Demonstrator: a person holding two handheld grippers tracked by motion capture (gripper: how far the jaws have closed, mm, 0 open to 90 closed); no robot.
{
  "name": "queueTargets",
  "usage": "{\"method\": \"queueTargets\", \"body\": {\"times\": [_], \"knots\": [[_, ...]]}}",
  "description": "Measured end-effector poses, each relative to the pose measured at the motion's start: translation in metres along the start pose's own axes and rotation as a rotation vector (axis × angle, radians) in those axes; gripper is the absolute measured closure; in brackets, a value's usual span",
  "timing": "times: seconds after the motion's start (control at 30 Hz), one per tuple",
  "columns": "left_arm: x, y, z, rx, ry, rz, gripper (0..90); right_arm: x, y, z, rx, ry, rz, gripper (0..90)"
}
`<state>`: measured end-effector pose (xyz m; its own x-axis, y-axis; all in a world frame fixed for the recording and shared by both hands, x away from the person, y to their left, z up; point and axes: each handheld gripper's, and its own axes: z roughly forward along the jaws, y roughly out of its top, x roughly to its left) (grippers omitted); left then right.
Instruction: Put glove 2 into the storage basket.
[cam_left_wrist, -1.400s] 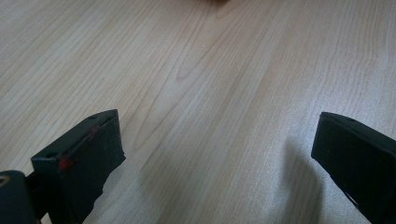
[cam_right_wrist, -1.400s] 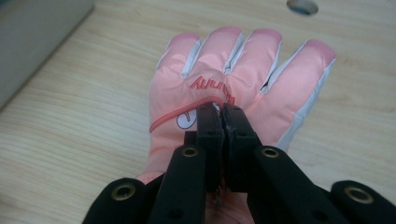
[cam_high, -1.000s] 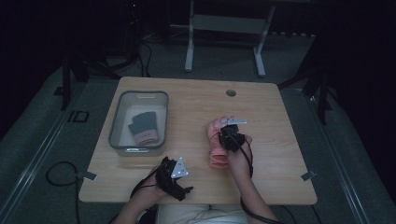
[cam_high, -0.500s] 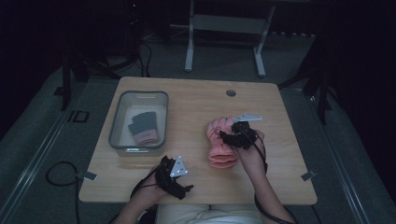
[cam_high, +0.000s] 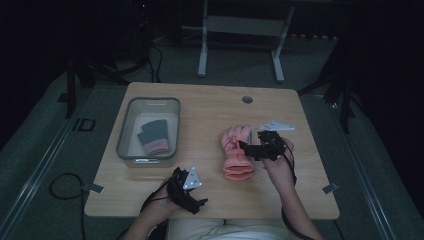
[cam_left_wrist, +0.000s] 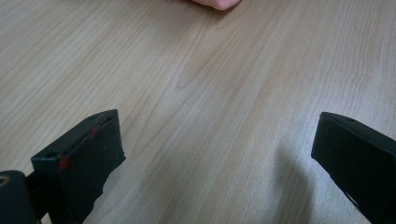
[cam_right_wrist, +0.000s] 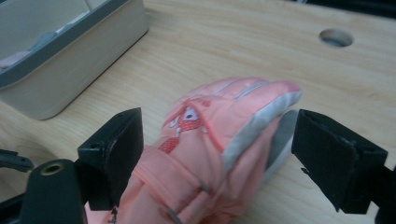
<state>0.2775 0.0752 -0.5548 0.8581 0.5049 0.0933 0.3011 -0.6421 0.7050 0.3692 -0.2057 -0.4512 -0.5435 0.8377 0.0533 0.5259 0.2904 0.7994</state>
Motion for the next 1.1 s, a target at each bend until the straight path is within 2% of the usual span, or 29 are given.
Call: {"method": "queueTargets", "body": {"times": [0.03,0.07,0.17,0.23,0.3,0.37,0.4,0.43,0.47,0.53,0.6,0.63,0.7,0.77,0.8,0.83,0.9,0.93,1.0,1.03,1.07,1.1], "knots": [[0.001,0.004,-0.002,-0.008,0.016,-0.016,1.8,-0.002,0.001,-0.002,-0.013,0.009,-0.017,17.3],[0.001,0.006,-0.004,-0.013,0.026,-0.026,1.8,-0.006,0.002,-0.007,-0.048,0.040,-0.066,16.3],[0.004,0.014,-0.011,-0.061,0.041,-0.062,1.8,-0.011,0.002,-0.013,-0.083,0.032,-0.133,13.8],[0.005,0.020,-0.016,-0.095,0.037,-0.093,2.1,-0.014,0.002,-0.018,-0.098,0.029,-0.150,13.6],[0.006,0.028,-0.022,-0.132,0.019,-0.136,2.1,-0.019,0.001,-0.021,-0.063,0.033,-0.134,14.0],[0.007,0.036,-0.026,-0.129,0.030,-0.157,2.1,-0.023,0.000,-0.022,-0.028,0.055,-0.106,13.8],[0.007,0.036,-0.026,-0.129,0.030,-0.157,2.2,-0.023,0.000,-0.022,-0.028,0.055,-0.106,13.8],[0.009,0.044,-0.028,-0.134,0.019,-0.164,2.2,-0.025,-0.001,-0.021,-0.022,0.068,-0.093,13.4],[0.011,0.047,-0.029,-0.134,0.008,-0.167,3.1,-0.028,-0.003,-0.021,-0.021,0.086,-0.065,12.4],[0.015,0.057,-0.028,-0.124,0.010,-0.162,3.2,-0.030,-0.005,-0.022,-0.035,0.138,-0.041,11.5],[0.020,0.067,-0.026,-0.116,0.013,-0.148,4.0,-0.030,-0.005,-0.022,-0.026,0.146,-0.039,12.0],[0.023,0.072,-0.025,-0.117,0.014,-0.157,4.5,-0.029,-0.006,-0.021,-0.031,0.128,-0.052,17.1],[0.029,0.083,-0.022,-0.114,0.037,-0.163,8.8,-0.030,-0.005,-0.022,-0.043,0.097,-0.068,39.8],[0.035,0.092,-0.020,-0.113,0.050,-0.156,14.7,-0.031,-0.003,-0.021,-0.032,0.086,-0.079,58.7],[0.039,0.097,-0.018,-0.112,0.055,-0.154,15.0,-0.031,-0.001,-0.020,-0.030,0.089,-0.084,63.8],[0.044,0.102,-0.016,-0.105,0.058,-0.150,15.9,-0.031,0.001,-0.017,-0.025,0.092,-0.090,72.7],[0.052,0.109,-0.011,-0.104,0.057,-0.153,23.3,-0.028,0.006,-0.013,-0.018,0.067,-0.109,80.0],[0.056,0.112,-0.008,-0.103,0.057,-0.153,26.9,-0.026,0.009,-0.010,-0.016,0.071,-0.115,82.6],[0.060,0.115,-0.005,-0.103,0.067,-0.159,35.6,-0.025,0.012,-0.006,-0.011,0.075,-0.116,83.0],[0.067,0.121,0.001,-0.105,0.076,-0.166,35.6,-0.022,0.015,-0.002,-0.008,0.071,-0.119,83.7],[0.070,0.123,0.004,-0.098,0.080,-0.171,41.8,-0.018,0.019,0.007,0.009,0.078,-0.134,84.3],[0.073,0.125,0.008,-0.094,0.081,-0.181,41.8,-0.016,0.020,0.012,0.018,0.075,-0.135,83.5]]}}
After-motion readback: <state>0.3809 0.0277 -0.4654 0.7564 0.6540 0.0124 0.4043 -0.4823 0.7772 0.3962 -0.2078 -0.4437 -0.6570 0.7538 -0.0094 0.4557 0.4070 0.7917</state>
